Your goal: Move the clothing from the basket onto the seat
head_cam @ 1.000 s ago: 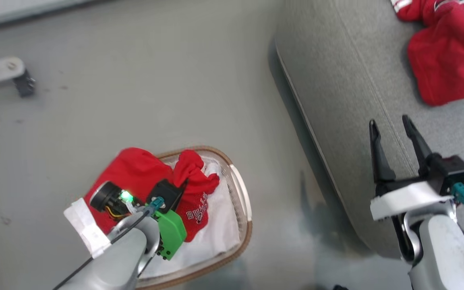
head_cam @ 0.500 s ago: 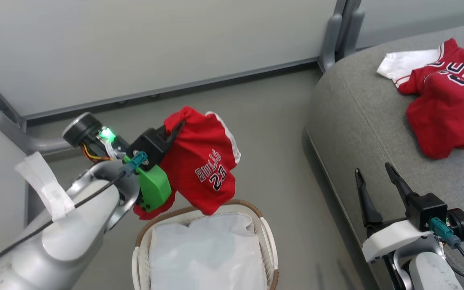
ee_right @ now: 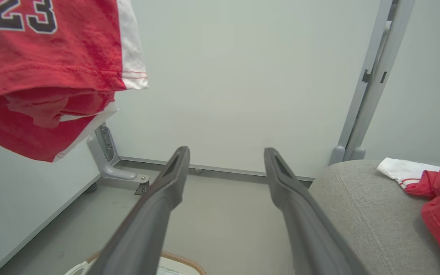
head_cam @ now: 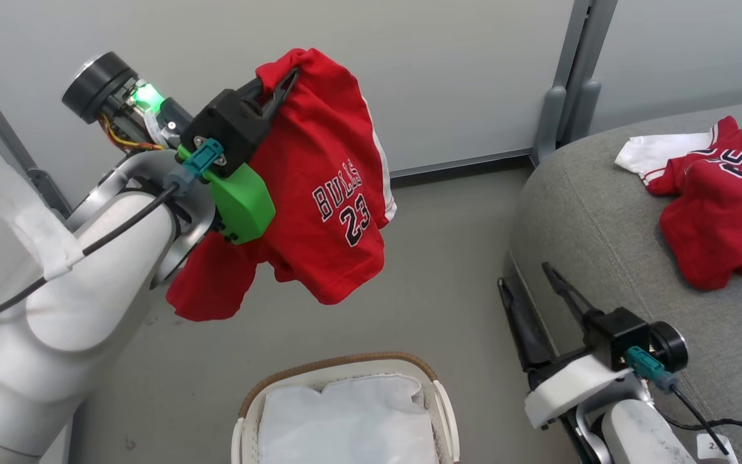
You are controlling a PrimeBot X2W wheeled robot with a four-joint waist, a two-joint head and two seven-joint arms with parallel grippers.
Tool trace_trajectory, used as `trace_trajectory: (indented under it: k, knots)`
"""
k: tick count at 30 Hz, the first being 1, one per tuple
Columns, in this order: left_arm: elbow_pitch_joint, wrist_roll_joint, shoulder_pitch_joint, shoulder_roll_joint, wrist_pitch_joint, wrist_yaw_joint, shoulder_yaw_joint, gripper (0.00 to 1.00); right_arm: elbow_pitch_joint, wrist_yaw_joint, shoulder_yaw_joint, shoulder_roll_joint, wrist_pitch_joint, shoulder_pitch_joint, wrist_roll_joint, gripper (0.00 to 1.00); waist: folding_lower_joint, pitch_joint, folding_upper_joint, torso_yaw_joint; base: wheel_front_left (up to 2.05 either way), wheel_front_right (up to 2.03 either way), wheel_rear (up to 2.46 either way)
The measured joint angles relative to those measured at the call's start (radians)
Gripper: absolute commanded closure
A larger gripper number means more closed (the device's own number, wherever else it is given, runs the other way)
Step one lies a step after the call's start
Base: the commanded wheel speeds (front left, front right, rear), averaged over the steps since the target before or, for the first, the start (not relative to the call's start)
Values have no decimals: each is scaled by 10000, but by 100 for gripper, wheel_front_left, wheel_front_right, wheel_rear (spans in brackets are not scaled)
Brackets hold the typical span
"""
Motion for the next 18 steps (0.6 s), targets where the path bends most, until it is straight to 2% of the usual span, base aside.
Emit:
trace_trajectory:
  k: [8,14,18]
  knots:
    - [230,-81,-378,-211,-42,0,-159,100,142,0,1331,2,0,-364,272,0,0,-36,0,-29,0,0,0]
    - [259,-167,-587,-489,-44,0,-426,100,746,0,2042,0,0,-1110,541,0,0,-14,0,66,0,0,0]
    - [418,-242,-868,-809,-44,0,-633,100,1108,0,2880,4,0,-1754,1087,0,0,20,0,167,0,0,0]
